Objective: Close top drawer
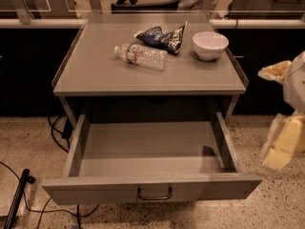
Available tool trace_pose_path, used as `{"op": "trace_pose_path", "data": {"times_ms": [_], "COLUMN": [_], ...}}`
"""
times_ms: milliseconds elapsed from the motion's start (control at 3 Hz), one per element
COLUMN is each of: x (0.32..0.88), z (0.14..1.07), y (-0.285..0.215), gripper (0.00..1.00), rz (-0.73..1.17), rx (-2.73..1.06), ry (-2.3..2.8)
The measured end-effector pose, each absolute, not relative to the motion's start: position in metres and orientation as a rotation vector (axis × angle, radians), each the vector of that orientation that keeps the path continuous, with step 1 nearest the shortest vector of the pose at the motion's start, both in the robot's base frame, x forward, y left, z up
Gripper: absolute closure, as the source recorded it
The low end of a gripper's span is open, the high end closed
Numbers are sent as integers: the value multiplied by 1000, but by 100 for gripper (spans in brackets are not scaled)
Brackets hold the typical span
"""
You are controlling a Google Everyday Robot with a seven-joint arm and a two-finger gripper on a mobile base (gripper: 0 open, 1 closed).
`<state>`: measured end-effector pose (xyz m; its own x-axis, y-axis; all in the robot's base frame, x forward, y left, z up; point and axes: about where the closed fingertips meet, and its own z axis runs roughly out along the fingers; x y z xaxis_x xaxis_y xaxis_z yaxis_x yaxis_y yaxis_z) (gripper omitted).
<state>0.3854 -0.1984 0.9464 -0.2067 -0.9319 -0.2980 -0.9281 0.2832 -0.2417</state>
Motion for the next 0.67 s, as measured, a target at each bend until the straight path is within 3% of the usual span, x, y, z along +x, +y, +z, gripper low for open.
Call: {"op": "trace_pose_path", "data": {"times_ms": [667], "x": [383], "z": [880], "y": [-171], "gripper": [50], "rz": [296], "rx": [-1630], "ry": [2094]}}
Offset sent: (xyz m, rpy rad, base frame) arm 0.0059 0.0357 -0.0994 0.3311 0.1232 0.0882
